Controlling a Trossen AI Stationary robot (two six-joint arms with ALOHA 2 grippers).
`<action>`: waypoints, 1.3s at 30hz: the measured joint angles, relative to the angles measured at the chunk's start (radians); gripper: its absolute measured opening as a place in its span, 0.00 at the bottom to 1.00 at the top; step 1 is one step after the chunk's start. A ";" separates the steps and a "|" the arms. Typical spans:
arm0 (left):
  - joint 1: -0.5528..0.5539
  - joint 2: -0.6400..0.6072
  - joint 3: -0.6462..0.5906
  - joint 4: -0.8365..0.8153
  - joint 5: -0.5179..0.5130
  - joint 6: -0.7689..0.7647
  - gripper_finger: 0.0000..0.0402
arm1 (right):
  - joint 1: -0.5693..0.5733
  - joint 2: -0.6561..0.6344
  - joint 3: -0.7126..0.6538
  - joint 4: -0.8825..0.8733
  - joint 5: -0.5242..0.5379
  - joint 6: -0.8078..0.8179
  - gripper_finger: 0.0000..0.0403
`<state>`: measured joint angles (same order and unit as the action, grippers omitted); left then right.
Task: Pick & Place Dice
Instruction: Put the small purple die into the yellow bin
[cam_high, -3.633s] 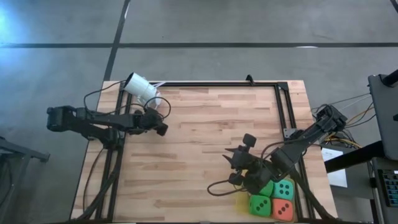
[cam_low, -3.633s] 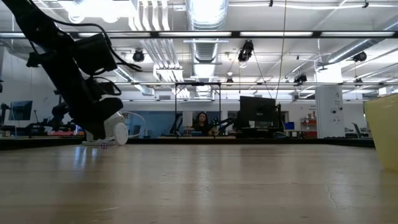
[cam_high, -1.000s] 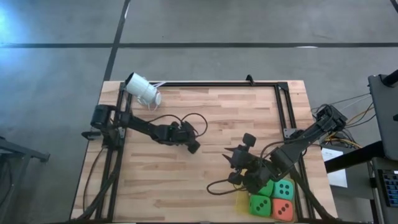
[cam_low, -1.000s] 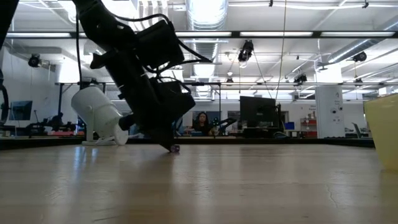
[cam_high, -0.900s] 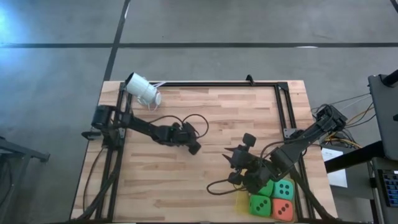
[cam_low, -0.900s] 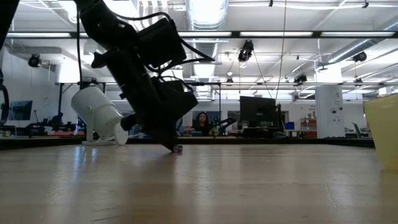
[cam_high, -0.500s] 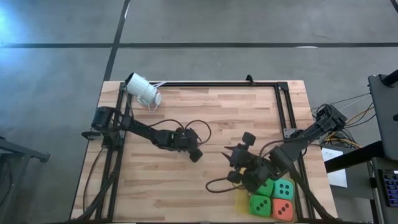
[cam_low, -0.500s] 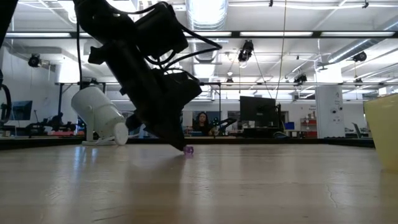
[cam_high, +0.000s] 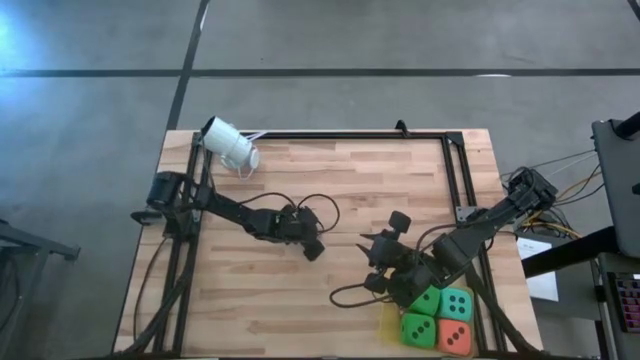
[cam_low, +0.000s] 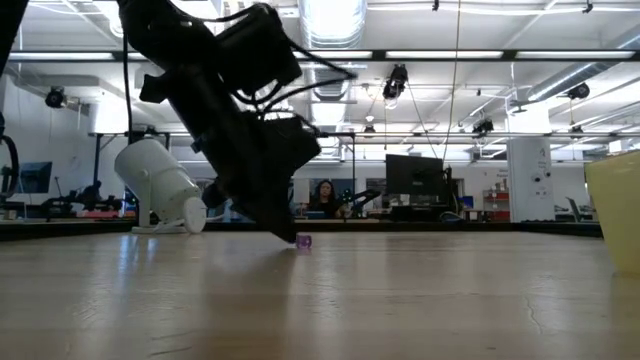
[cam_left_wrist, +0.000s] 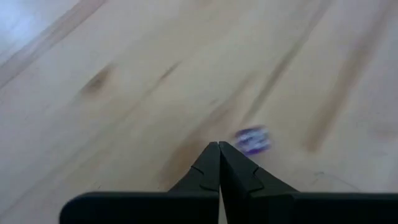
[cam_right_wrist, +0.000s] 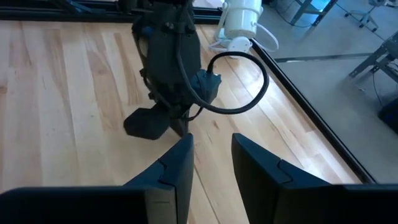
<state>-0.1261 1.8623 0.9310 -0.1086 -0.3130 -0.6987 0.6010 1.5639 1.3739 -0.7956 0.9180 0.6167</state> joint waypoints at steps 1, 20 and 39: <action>-0.007 0.001 0.001 0.027 0.001 0.011 0.01 | 0.000 0.000 0.000 0.000 0.000 0.000 0.26; -0.027 -0.094 0.026 -0.098 0.037 0.080 0.01 | -0.010 0.000 -0.021 -0.014 -0.006 -0.006 0.26; -0.260 -0.633 -0.109 -0.211 -0.159 0.084 0.01 | -0.268 0.000 -0.219 0.385 -0.558 -0.398 0.26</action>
<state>-0.3861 1.2298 0.8218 -0.3198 -0.4720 -0.6144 0.3327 1.5639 1.1545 -0.4108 0.3602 0.2189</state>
